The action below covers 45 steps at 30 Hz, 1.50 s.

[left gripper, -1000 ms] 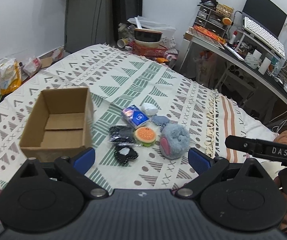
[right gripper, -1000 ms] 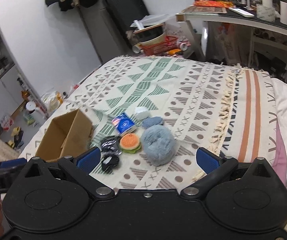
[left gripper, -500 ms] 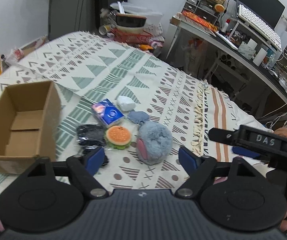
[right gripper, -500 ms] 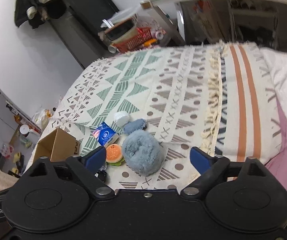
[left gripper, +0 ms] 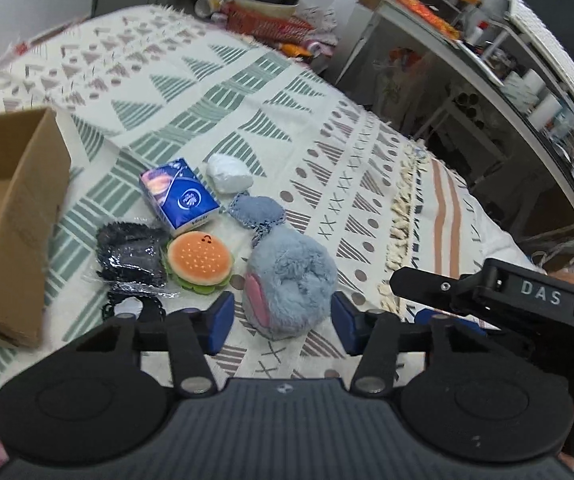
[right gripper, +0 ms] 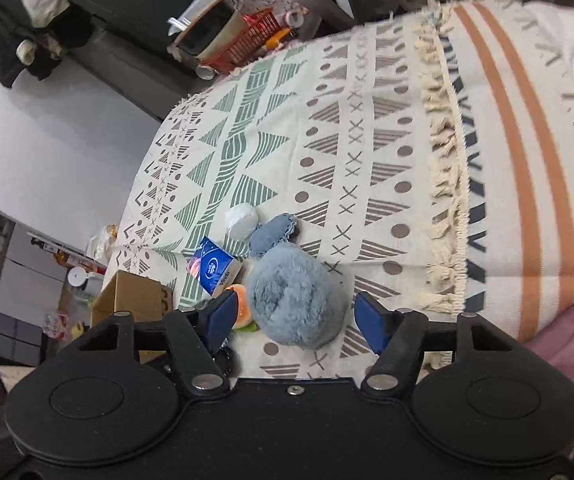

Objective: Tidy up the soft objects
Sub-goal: 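Close both tools on the fluffy grey plush from either side, then lift the grey plush with both tools and carry it over the cardboard box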

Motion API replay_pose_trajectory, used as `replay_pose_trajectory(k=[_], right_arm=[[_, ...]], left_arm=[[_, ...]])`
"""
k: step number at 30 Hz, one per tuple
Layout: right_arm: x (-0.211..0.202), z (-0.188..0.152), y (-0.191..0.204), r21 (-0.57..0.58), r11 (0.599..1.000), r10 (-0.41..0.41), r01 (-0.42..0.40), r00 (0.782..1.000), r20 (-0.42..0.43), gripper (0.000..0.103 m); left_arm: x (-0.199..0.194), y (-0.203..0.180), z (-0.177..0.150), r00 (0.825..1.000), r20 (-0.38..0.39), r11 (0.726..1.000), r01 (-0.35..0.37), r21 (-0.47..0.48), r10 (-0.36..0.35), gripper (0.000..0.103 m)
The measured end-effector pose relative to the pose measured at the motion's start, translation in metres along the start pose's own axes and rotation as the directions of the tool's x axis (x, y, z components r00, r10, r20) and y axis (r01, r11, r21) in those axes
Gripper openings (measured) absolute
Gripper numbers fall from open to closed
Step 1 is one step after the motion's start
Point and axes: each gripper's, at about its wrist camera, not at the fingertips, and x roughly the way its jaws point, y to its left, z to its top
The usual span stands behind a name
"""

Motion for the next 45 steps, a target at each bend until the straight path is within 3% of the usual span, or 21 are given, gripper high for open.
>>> replay_pose_trajectory(k=[3,6,9,13,16,19,21,26,29,31,34,45], right_arm=[[0.013,0.006,-0.005,0.048,0.999,0.000,0.001,1.000,-0.020,0.063],[0.028,0.008,-0.010,0.069,0.997,-0.027,0.031,0.998,-0.053,0.054],[0.042,0.012,-0.017,0.097,0.995,-0.005,0.015,0.994,-0.110,0.046],[0.058,0.015,-0.022,0.133,0.991,0.043,-0.021,0.984,-0.172,0.046],[0.070,0.017,-0.023,0.143,0.989,0.050,-0.020,0.977,-0.206,0.045],[0.081,0.020,-0.028,0.174,0.985,0.043,-0.002,0.971,-0.234,0.038],[0.086,0.022,-0.032,0.206,0.978,0.045,0.006,0.968,-0.245,0.037],[0.094,0.024,-0.038,0.265,0.964,0.059,0.010,0.966,-0.253,0.037],[0.100,0.021,-0.030,0.244,0.969,0.032,0.033,0.965,-0.260,0.037],[0.101,0.018,-0.021,0.207,0.977,-0.004,0.058,0.967,-0.255,0.031],[0.091,0.011,-0.006,0.161,0.985,-0.028,0.063,0.977,-0.212,0.025],[0.038,-0.019,0.042,0.037,0.999,-0.001,0.002,1.000,-0.028,0.023]], left_arm=[[0.016,0.002,0.005,1.000,-0.029,1.000,0.006,-0.027,-0.007,0.048],[0.033,0.005,0.010,0.998,-0.058,0.998,0.009,-0.067,-0.013,0.045],[0.051,0.009,0.014,0.997,-0.081,0.992,-0.012,-0.125,0.002,0.045],[0.076,0.022,0.015,0.990,-0.138,0.958,-0.065,-0.278,0.027,0.040],[0.086,0.021,0.015,0.986,-0.156,0.944,-0.101,-0.313,0.054,0.034],[0.094,0.020,0.017,0.986,-0.163,0.924,-0.087,-0.373,0.027,0.028],[0.095,0.016,0.018,0.987,-0.155,0.927,-0.105,-0.361,0.052,0.027],[0.093,0.019,0.013,0.990,-0.138,0.929,-0.083,-0.360,0.035,0.023],[0.088,0.025,0.010,0.993,-0.118,0.929,-0.050,-0.366,0.007,0.020],[0.082,0.025,0.008,0.994,-0.111,0.938,-0.041,-0.346,0.002,0.020],[0.069,0.027,0.005,0.997,-0.075,0.946,-0.018,-0.324,-0.007,0.019],[0.002,0.032,0.001,0.998,0.055,0.972,0.053,-0.230,-0.041,0.019]])
